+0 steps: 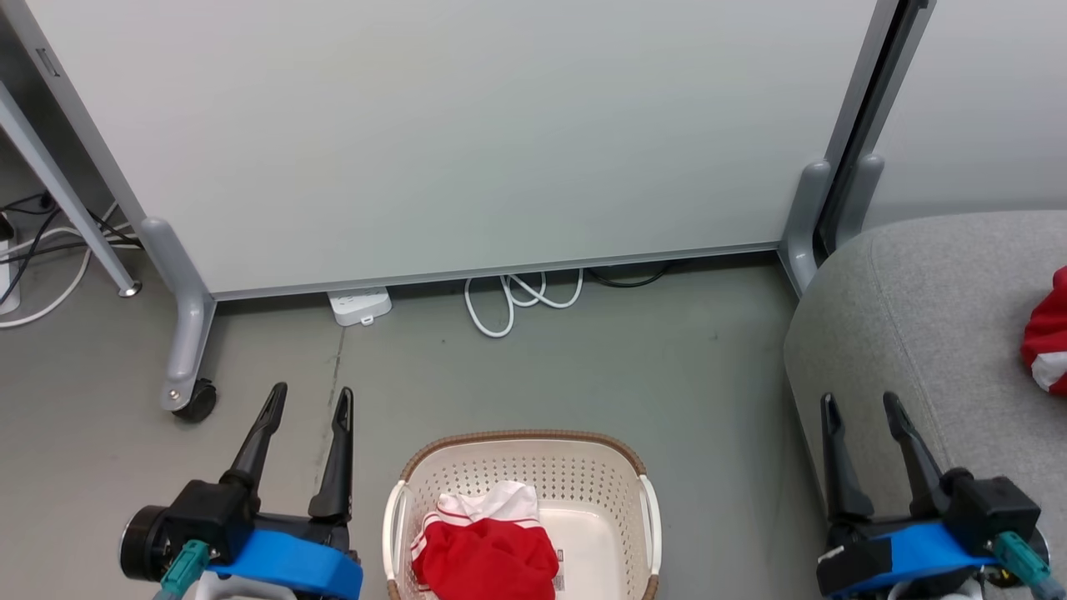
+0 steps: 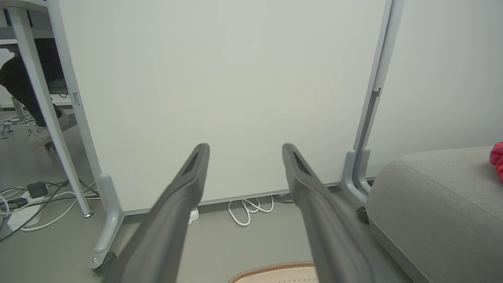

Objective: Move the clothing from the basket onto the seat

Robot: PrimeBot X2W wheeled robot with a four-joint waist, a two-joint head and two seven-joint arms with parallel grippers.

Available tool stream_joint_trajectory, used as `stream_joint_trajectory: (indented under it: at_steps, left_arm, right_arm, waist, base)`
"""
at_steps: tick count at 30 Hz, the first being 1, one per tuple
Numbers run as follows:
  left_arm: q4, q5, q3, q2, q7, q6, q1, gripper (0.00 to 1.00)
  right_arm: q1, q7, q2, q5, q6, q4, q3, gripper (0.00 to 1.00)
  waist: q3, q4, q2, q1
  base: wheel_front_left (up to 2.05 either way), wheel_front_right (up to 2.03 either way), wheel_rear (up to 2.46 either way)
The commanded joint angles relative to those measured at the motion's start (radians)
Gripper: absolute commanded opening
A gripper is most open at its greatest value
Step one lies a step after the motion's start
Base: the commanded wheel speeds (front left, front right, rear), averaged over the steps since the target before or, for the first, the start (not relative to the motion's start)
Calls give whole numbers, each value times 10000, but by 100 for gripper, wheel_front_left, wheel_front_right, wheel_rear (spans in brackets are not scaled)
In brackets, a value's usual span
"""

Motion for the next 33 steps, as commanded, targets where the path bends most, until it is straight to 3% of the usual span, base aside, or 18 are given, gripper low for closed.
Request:
stream_joint_trajectory:
  at_steps: [1,25,33]
  left_arm:
    - [15,83,103,9,-29,-68,134,100]
    - [264,466,520,-312,-30,-386,642,100]
    - [504,631,151,-314,-30,-436,137,100]
  right_arm:
    - [208,-5,61,27,-7,-58,-13,100]
    - [809,-5,191,42,-7,11,-65,100]
    - [665,-5,195,36,-7,51,-81,100]
  waist:
    - [-61,-7,-1,1]
    - [-397,-49,-1,1]
    - [-304,-21,-1,1]
  base:
    - [0,0,0]
    - [0,0,0]
    - [0,0,0]
